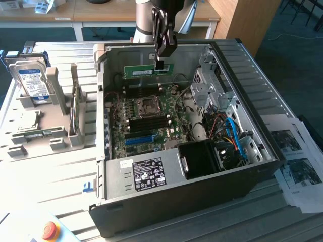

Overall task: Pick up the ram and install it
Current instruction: 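Pick up the ram and move it above insertion slot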

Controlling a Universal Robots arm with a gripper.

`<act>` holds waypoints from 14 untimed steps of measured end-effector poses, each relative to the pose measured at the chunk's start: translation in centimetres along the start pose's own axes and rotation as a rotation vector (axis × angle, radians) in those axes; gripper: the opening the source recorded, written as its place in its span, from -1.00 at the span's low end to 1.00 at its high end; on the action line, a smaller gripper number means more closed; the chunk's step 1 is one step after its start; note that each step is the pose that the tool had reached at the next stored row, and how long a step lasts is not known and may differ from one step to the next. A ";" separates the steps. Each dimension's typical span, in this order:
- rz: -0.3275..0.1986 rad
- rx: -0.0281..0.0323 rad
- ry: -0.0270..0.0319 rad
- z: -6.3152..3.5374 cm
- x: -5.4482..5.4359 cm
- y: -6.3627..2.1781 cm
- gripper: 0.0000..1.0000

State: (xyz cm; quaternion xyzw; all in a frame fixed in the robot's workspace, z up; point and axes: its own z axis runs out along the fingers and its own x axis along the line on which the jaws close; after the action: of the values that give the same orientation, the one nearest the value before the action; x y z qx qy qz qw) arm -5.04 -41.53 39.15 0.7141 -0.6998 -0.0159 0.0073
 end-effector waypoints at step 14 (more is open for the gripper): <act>0.000 0.0000 0.0000 -0.01 0.0 -0.59 -0.76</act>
State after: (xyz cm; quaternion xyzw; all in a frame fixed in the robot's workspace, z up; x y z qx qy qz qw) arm -4.45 -41.52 39.14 0.7142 -0.6997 -0.0159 0.0073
